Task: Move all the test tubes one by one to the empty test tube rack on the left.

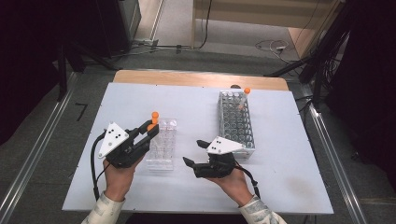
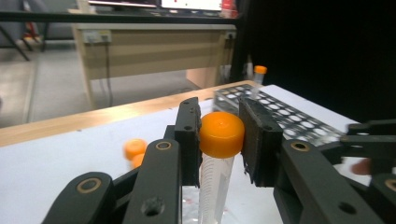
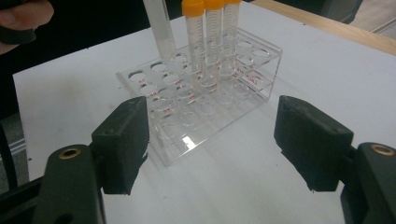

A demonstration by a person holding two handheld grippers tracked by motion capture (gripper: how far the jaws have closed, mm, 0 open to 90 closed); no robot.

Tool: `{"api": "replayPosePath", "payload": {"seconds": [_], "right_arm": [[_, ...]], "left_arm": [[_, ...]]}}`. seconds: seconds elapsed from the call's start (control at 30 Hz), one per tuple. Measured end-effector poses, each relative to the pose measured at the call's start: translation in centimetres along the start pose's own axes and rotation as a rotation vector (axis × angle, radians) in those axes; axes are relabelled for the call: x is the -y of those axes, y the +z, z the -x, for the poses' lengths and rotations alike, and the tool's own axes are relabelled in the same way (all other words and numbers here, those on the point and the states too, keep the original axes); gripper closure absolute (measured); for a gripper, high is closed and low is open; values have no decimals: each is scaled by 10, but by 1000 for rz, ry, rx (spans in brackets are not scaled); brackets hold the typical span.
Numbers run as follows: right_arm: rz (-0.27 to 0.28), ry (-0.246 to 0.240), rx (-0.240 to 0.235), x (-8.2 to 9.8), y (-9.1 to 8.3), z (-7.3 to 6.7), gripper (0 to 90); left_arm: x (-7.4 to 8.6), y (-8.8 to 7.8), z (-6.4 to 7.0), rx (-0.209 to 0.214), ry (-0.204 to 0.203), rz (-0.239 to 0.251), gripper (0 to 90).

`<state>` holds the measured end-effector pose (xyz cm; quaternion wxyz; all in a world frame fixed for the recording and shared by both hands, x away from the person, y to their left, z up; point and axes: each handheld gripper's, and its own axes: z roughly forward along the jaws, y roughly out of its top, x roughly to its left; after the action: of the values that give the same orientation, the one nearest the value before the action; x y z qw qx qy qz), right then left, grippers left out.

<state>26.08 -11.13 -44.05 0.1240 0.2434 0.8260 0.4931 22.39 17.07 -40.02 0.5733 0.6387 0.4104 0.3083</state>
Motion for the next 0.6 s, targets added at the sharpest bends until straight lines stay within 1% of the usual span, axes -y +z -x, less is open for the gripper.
{"api": "replayPosePath", "payload": {"seconds": [0.07, 0.13, 0.37, 0.47, 0.6], "right_arm": [[-1, 0, 0, 0, 0, 0, 254], [-2, 1, 0, 0, 0, 0, 255], [0, 4, 4, 0, 0, 1, 260], [-1, 3, 6, 0, 0, 1, 263], [0, 3, 7, 0, 0, 1, 264]], "left_arm": [[1, 1, -3, -22, 8, -1, 703], [3, 2, -5, -33, 10, -4, 703], [9, 7, -8, -52, 12, -6, 703], [12, 10, -9, -64, 11, -13, 703], [16, 13, -11, -69, 18, -29, 703]]}}
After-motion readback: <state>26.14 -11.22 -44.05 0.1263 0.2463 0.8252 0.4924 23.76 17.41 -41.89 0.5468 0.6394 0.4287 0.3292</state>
